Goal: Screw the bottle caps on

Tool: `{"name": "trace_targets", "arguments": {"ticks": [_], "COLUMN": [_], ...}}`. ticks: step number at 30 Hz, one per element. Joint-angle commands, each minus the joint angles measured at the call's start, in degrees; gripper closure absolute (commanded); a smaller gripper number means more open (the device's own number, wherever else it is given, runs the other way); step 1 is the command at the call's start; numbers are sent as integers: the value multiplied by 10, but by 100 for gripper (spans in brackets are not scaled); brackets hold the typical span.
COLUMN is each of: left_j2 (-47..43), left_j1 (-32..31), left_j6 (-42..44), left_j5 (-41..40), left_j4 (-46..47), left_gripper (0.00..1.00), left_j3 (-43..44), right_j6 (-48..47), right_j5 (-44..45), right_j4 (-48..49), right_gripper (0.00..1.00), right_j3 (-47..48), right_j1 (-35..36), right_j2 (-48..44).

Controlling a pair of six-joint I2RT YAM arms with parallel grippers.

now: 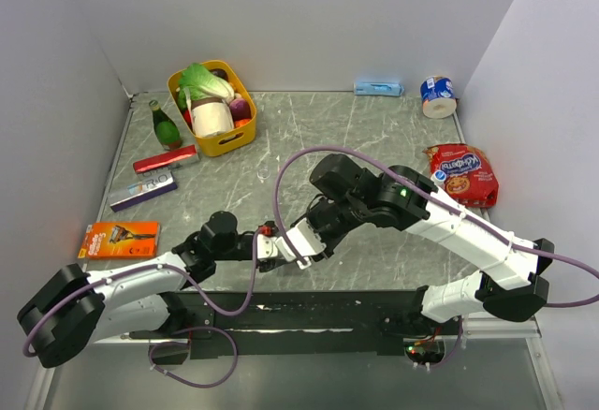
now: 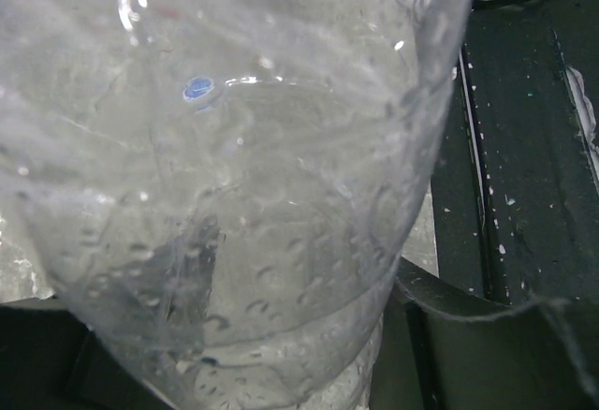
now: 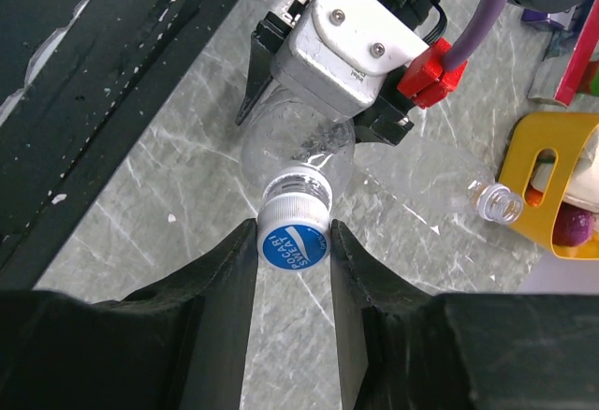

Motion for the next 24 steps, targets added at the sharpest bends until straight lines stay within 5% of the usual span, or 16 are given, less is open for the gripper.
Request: {"name": "trace_targets", "arguments": {"ticks": [1,17,24], "left_j2": [1,-14,-26], "left_j1": [-2,-2,-11], "left_j6": [-21,-43,-102], "left_j5": [17,-7,-94], "left_j4": [34,101,174], "left_gripper": [99,99,99], "left_j3": [40,22,7], "right_j6": [25,139,310], "right_j5": [5,27,23], "right_j4": [-5,8,-44], "right_gripper": [78,78,79], "right_j3": [-6,0,93], "right_j1": [8,11,-18], "right_j2": [-5,24,110]}}
